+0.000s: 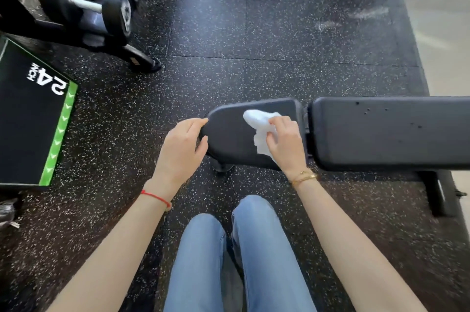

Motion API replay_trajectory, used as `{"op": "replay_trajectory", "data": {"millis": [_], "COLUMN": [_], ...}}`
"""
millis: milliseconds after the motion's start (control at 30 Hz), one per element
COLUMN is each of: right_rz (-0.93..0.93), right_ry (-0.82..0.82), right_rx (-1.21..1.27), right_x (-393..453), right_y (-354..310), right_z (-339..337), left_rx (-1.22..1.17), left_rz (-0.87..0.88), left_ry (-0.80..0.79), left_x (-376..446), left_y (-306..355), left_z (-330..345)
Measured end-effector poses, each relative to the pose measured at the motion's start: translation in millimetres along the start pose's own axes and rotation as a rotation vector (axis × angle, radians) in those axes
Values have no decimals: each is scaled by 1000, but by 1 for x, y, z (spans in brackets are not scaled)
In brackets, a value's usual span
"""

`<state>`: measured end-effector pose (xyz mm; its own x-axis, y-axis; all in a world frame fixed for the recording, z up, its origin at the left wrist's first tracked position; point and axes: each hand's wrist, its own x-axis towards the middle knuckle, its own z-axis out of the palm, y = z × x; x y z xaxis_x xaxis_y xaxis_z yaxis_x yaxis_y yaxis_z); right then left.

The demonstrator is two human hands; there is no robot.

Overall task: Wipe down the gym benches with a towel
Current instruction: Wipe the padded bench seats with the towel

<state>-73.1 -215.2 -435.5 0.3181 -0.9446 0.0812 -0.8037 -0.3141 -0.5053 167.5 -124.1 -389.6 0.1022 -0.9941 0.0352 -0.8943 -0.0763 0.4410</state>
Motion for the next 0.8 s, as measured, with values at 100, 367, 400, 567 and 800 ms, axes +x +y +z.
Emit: {"op": "replay_trajectory", "data": {"millis": [100,367,400,567,800], "right_rz": [-73,-441,-420,-146,-194], "right_ry": [-49,-138,-154,-125,-120], "right_rx": [10,-276,-306,-392,-424], "right_x": [0,-3,2,51,-10], "right_y": [17,65,67,68,66], "right_z": [72,132,132,130,126], "left_rx": [11,10,6,-7,-34], "left_rz": [12,133,131,103,34], "left_ry": [5,177,187,269,247], "left_x": [11,41,44,60,79], "left_y": [-36,-94,-96,-93,-81], "left_z": [61,168,175,189,194]}}
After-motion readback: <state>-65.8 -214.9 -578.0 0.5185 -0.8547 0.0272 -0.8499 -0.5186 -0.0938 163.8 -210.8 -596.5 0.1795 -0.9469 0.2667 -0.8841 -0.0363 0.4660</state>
